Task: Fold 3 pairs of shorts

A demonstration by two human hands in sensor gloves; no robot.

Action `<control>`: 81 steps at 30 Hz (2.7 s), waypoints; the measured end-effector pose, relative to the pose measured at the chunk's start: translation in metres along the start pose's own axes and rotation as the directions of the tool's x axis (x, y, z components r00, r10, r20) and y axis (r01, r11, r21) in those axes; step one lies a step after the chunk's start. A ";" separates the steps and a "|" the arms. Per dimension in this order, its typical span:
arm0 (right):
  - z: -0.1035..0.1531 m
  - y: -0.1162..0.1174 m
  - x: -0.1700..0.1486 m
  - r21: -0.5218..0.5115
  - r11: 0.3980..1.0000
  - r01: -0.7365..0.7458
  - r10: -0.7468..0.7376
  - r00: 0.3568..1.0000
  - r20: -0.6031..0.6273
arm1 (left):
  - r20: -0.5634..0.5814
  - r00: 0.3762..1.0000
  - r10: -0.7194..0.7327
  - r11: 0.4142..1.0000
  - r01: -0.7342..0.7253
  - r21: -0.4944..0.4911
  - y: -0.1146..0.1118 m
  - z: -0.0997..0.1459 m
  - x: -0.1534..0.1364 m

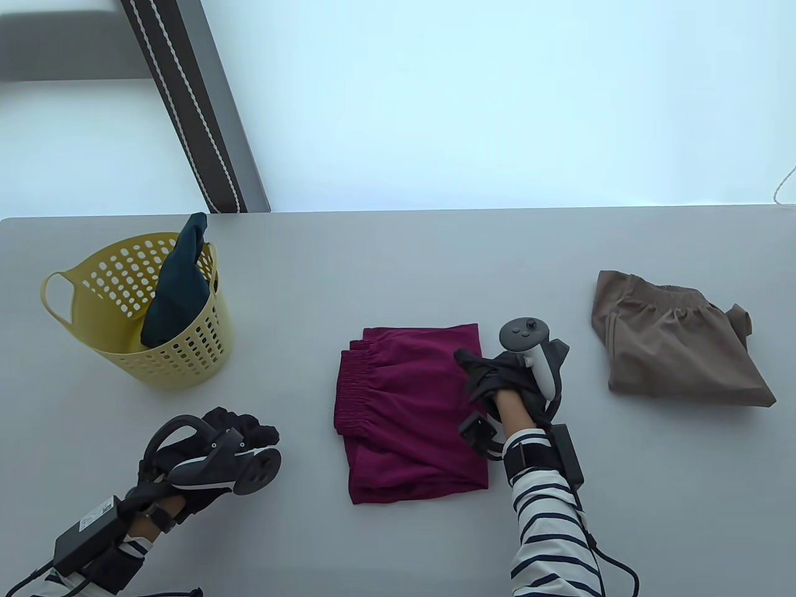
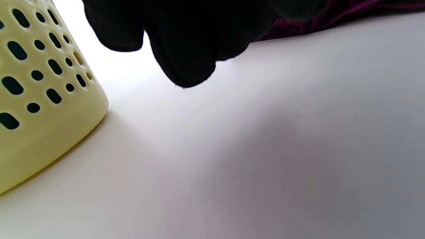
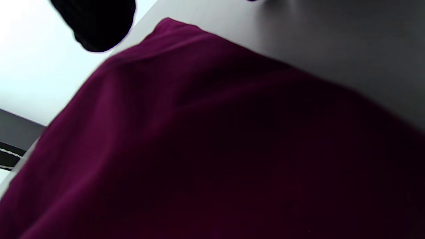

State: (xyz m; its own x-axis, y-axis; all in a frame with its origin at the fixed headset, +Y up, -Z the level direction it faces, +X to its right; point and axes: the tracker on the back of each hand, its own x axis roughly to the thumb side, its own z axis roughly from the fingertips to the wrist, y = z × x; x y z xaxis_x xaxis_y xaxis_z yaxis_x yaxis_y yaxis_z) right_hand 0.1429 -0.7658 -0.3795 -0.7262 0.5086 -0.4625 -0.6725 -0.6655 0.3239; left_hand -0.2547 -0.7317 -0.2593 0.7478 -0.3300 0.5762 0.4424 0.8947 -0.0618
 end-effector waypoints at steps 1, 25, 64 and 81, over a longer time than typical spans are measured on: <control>0.000 0.006 0.005 0.026 0.997 -0.067 0.067 0.998 0.010 | -0.002 1.000 0.010 1.000 -0.010 -0.007 -0.002 -0.001 -0.001; 0.075 -0.089 0.029 0.070 0.924 0.375 -0.380 0.887 0.262 | 0.006 1.000 -0.008 1.000 0.008 -0.027 -0.003 -0.005 0.002; 0.166 -0.123 -0.013 -0.788 0.611 0.070 0.491 0.748 0.447 | -0.016 1.000 -0.022 0.998 0.021 -0.055 -0.001 -0.004 -0.004; 0.087 -0.043 -0.065 -0.448 0.629 -0.636 0.699 0.715 -0.034 | -0.037 0.999 -0.038 0.998 0.036 -0.042 -0.006 -0.004 -0.005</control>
State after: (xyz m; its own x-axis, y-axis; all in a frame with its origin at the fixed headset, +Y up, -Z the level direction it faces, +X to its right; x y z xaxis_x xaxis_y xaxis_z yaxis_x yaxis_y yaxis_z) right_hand 0.2062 -0.7226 -0.2918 -0.9840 -0.1199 -0.1319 0.1031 -0.9864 0.1277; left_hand -0.2595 -0.7366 -0.2653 0.7481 -0.3746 0.5477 0.4897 0.8687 -0.0749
